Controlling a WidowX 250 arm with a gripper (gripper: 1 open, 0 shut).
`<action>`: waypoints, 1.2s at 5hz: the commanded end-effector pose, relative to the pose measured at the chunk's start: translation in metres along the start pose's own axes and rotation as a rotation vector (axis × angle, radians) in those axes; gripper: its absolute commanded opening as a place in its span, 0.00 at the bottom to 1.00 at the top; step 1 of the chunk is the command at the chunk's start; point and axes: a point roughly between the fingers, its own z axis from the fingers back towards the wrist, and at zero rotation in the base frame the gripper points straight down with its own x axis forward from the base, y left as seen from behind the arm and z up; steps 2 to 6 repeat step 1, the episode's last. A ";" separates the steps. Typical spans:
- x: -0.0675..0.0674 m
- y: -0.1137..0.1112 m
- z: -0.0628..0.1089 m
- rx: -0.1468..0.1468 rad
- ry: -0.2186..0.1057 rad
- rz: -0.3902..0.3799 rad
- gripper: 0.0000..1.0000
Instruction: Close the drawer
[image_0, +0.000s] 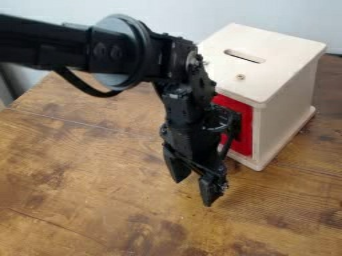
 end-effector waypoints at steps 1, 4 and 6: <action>0.011 0.009 0.023 0.026 -0.070 -0.011 1.00; 0.011 0.009 0.023 0.026 -0.070 -0.011 1.00; 0.011 0.009 0.023 0.026 -0.070 -0.011 1.00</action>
